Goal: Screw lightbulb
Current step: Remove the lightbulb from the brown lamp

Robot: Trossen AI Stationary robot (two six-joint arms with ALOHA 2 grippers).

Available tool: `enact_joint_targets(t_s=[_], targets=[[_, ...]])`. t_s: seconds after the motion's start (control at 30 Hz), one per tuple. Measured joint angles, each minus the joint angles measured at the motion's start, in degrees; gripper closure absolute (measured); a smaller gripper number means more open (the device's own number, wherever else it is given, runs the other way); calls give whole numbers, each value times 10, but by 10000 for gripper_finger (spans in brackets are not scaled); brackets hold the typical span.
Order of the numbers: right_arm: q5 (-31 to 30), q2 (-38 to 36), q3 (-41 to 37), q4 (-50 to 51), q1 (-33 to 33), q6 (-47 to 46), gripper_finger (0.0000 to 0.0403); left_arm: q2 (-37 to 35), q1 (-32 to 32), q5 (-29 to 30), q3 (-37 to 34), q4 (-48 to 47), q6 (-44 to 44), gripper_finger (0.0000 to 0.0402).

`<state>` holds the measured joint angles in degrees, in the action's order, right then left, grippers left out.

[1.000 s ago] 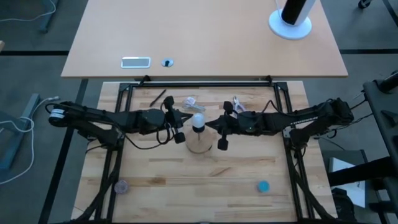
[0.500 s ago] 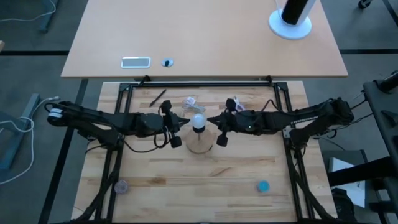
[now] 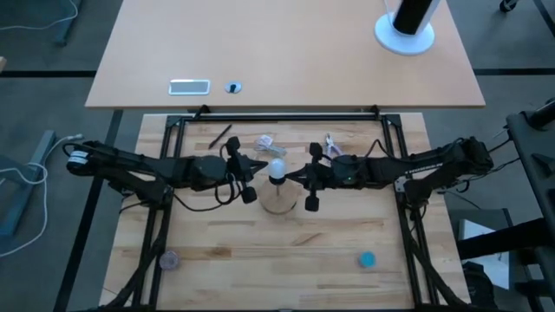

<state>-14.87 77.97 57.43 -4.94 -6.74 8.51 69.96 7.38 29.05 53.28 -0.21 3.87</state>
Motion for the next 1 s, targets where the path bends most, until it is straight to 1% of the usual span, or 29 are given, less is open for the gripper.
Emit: enact_joint_targets(t_s=[0.17, 0.37, 0.5, 0.57, 0.63, 0.77, 0.83, 0.93, 1.0], targets=[[-25, 0, 0, 3, 2, 2, 403, 8, 1, 0, 0, 3, -7, 401], [-38, -2, 0, 10, 3, 6, 403, 2, 15, -4, 0, -6, -14, 402], [-84, -4, 1, 23, 6, 3, 403, -4, 30, -37, 0, -7, -15, 401], [-94, -3, 0, 50, 6, -3, 403, -5, 35, -36, -1, -13, -15, 401], [-95, -2, 0, 51, 5, -8, 403, -6, 37, -29, -1, -9, -15, 401], [-89, -3, 0, 60, 3, -16, 403, -7, 38, -11, -1, -18, -15, 401], [-73, -5, 0, 65, 0, -19, 403, -7, 38, 19, -1, -22, -13, 401], [-28, -7, 0, 62, -4, -21, 403, -7, 37, 83, -1, -30, -6, 401], [-7, -7, 0, 60, -6, -24, 403, -6, 33, 106, -1, -26, 2, 401]])
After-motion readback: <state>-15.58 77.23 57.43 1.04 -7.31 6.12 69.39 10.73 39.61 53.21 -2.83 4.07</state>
